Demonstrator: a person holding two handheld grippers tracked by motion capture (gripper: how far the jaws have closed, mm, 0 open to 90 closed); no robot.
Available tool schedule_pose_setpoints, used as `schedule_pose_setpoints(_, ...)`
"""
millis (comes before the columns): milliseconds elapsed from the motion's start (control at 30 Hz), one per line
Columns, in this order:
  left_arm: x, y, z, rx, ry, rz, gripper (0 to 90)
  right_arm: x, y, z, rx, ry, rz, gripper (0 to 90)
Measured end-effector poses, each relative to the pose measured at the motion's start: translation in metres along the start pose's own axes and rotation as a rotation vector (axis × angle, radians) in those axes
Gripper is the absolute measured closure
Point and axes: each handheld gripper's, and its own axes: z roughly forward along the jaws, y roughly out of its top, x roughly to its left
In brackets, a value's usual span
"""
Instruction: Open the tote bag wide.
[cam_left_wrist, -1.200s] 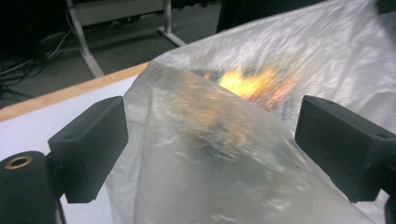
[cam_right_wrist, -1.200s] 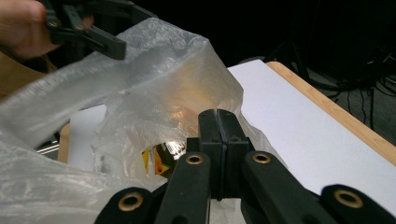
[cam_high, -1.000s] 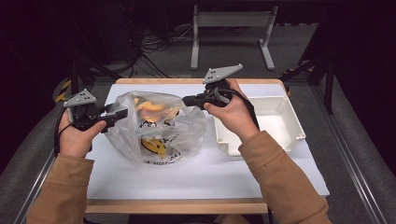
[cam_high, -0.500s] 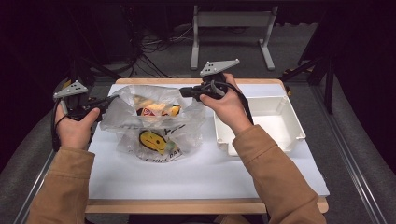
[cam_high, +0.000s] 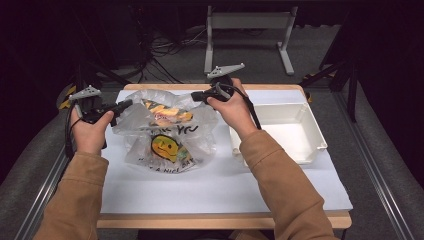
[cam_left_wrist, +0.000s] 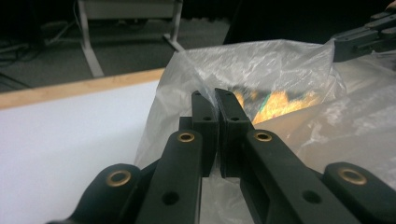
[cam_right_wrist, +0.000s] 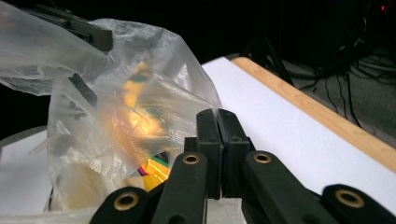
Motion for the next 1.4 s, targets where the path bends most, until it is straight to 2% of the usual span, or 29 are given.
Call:
schedule_pose_setpoints(133,0.002,-0.004,0.003,0.028,-0.024,-0.012,88.7,-0.008,-0.008,0.013,0.046,-0.009,0.024,89.0)
schedule_pose_setpoints(233,-0.001,-0.004,0.001,0.019,-0.054,-0.011,88.9,-0.013,-0.015,0.021,0.082,-0.034,0.022,89.1)
schedule_pose_setpoints(300,-0.003,-0.004,-0.001,0.02,-0.057,-0.003,89.0,-0.016,-0.02,0.026,0.102,-0.04,0.028,89.3)
schedule_pose_setpoints(400,-0.003,-0.004,-0.003,0.004,-0.063,-0.002,88.9,-0.018,-0.027,0.035,0.137,-0.016,0.051,89.8)
schedule_pose_setpoints(533,-0.001,-0.004,-0.004,-0.003,-0.057,-0.005,88.8,-0.013,-0.035,0.044,0.199,0.028,0.04,90.0)
schedule_pose_setpoints(700,0.006,-0.016,0.001,0.043,-0.066,-0.037,89.0,-0.006,-0.041,0.045,0.235,0.084,0.022,90.0)
schedule_pose_setpoints(767,0.009,-0.021,0.005,0.048,-0.092,-0.056,89.0,-0.002,-0.046,0.044,0.243,0.117,0.02,90.0)
schedule_pose_setpoints(833,0.011,-0.026,0.008,0.062,-0.104,-0.08,89.1,0.002,-0.049,0.043,0.251,0.127,0.004,90.0)
schedule_pose_setpoints(933,0.011,-0.033,0.013,0.085,-0.112,-0.088,89.0,0.006,-0.051,0.042,0.256,0.153,-0.007,90.0)
schedule_pose_setpoints(1067,0.009,-0.04,0.015,0.119,-0.133,-0.086,89.1,0.011,-0.052,0.042,0.275,0.167,-0.031,89.8)
schedule_pose_setpoints(1133,0.007,-0.043,0.014,0.152,-0.122,-0.077,89.2,0.013,-0.054,0.043,0.293,0.178,-0.041,89.5)
schedule_pose_setpoints(1267,0.0,-0.041,0.006,0.151,-0.114,-0.037,89.2,0.015,-0.06,0.05,0.344,0.189,-0.055,89.5)
schedule_pose_setpoints(1400,0.001,-0.041,0.004,0.153,-0.124,-0.044,89.1,0.016,-0.062,0.054,0.37,0.19,-0.053,89.5)
